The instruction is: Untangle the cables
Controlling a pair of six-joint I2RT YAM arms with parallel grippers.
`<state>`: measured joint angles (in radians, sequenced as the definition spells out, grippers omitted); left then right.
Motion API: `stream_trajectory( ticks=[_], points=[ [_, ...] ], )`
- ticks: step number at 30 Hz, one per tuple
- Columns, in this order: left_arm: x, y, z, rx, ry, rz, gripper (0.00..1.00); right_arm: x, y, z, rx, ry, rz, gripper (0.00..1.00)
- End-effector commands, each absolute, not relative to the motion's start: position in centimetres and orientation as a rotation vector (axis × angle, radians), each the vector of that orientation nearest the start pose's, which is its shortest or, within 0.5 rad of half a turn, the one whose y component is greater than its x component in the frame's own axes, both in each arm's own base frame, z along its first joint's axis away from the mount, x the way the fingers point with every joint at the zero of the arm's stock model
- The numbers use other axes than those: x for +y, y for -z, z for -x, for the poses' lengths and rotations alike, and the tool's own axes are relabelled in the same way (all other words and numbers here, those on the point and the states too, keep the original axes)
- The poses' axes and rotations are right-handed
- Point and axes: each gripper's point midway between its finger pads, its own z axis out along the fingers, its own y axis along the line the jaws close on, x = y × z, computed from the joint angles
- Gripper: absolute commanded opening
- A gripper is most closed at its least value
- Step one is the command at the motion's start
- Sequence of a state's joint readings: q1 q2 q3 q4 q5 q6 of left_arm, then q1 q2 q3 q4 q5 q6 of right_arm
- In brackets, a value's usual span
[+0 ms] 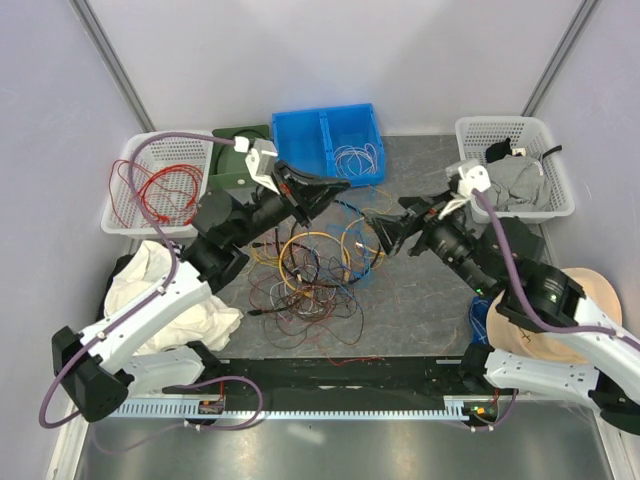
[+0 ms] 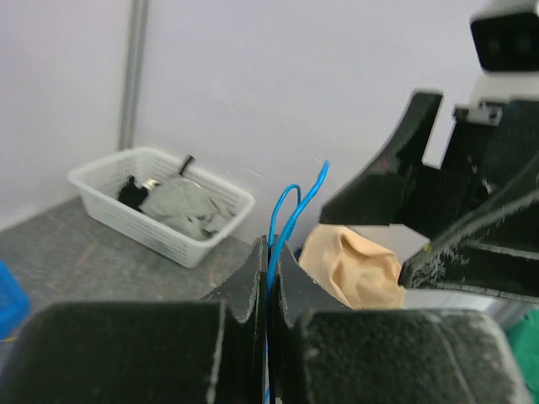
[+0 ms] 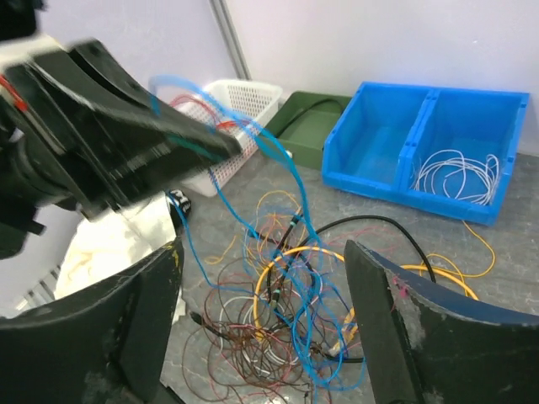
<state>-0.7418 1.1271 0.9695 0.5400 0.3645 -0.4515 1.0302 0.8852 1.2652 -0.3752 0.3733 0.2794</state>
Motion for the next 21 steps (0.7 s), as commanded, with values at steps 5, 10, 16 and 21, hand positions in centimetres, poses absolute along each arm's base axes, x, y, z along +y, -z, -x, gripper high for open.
stream_trajectory(
  ticks=[5,10,16,21],
  points=[
    [-29.2,-48.3,-23.9,1.22,1.074,-0.466,0.02,19.4,-43.5,-19.2,1.502,-0.735,0.202,0.85],
    [-29.3,-48.1,-23.9,1.254,1.079,-0.463,0.02,19.4,-44.9,-19.1,1.42,-0.762,0.194,0.77],
    [-29.7,-47.4,-23.9,1.287,1.104,-0.462,0.02,22.0,-46.6,-20.0,1.373,-0.768,0.25,0.61],
    [-30.1,-46.7,-23.8,1.309,1.125,-0.475,0.02,23.8,-47.3,-21.0,1.347,-0.758,0.269,0.58]
  ],
)
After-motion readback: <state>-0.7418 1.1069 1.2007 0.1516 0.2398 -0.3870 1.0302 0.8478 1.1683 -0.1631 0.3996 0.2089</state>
